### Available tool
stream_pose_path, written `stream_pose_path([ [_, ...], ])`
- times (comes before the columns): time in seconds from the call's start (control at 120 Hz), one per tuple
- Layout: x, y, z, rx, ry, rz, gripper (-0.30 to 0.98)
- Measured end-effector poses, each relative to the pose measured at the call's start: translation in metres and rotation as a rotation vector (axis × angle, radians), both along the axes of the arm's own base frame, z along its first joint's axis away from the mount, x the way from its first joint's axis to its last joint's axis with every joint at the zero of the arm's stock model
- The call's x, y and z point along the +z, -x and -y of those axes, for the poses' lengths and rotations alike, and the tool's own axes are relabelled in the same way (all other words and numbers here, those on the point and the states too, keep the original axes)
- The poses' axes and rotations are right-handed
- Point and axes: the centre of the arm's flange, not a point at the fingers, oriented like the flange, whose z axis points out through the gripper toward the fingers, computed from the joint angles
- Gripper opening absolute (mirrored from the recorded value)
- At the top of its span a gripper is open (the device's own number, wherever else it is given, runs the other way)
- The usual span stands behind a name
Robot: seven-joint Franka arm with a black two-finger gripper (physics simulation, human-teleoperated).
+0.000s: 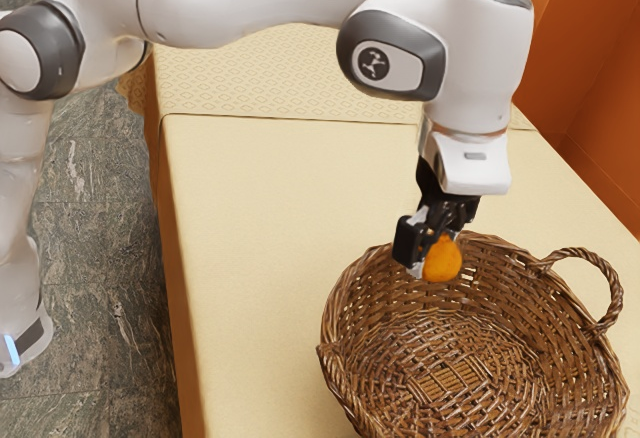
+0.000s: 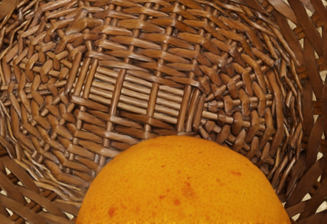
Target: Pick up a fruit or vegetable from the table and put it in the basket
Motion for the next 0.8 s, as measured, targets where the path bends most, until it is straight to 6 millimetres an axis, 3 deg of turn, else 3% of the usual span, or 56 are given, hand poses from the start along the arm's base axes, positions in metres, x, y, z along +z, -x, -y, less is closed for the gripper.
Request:
stream_pose_path([
  [0.242, -0.019, -0.019, 0.01, 0.044, 0.013, 0.034, 0.3],
  [0.467, -0.018, -0.019, 0.016, 0.076, 0.036, 0.05, 0.58],
  [0.8, -0.01, -0.02, 0.007, 0.129, 0.043, 0.052, 0.67],
])
